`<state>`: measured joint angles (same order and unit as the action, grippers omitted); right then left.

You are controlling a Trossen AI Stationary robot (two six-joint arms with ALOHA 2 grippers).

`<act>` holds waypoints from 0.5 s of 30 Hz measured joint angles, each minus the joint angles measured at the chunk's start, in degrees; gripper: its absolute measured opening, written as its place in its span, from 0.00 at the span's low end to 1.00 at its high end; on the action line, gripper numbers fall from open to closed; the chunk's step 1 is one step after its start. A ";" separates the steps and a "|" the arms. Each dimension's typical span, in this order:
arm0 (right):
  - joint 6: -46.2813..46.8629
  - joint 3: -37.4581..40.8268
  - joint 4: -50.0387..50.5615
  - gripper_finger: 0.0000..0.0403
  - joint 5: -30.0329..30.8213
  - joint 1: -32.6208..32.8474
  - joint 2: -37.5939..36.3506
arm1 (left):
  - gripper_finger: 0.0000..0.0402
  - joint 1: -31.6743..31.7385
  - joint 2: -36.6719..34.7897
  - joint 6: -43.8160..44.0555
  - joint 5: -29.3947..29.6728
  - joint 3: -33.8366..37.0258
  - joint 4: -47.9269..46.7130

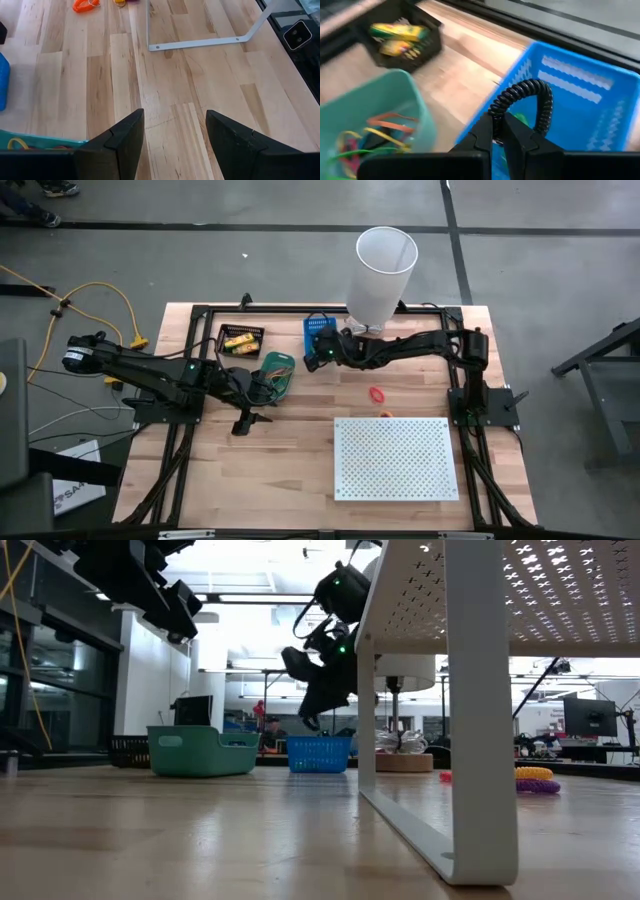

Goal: Pick & Place Office Desk Supplies
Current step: Put the black spring keychain into the blue bin

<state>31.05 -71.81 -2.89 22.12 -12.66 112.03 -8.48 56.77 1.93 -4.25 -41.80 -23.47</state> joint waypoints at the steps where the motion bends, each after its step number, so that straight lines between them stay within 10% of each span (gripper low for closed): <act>1: 0.68 0.00 1.09 0.04 0.74 0.06 0.00 | 0.52 -0.01 0.02 0.00 0.00 0.00 0.00; 15: 4.90 0.02 7.14 0.05 3.11 0.00 0.00 | 0.52 0.01 0.00 0.00 0.00 0.00 0.00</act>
<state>35.94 -71.79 4.25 25.23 -12.67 112.03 -8.47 56.78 1.93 -4.25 -41.80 -23.46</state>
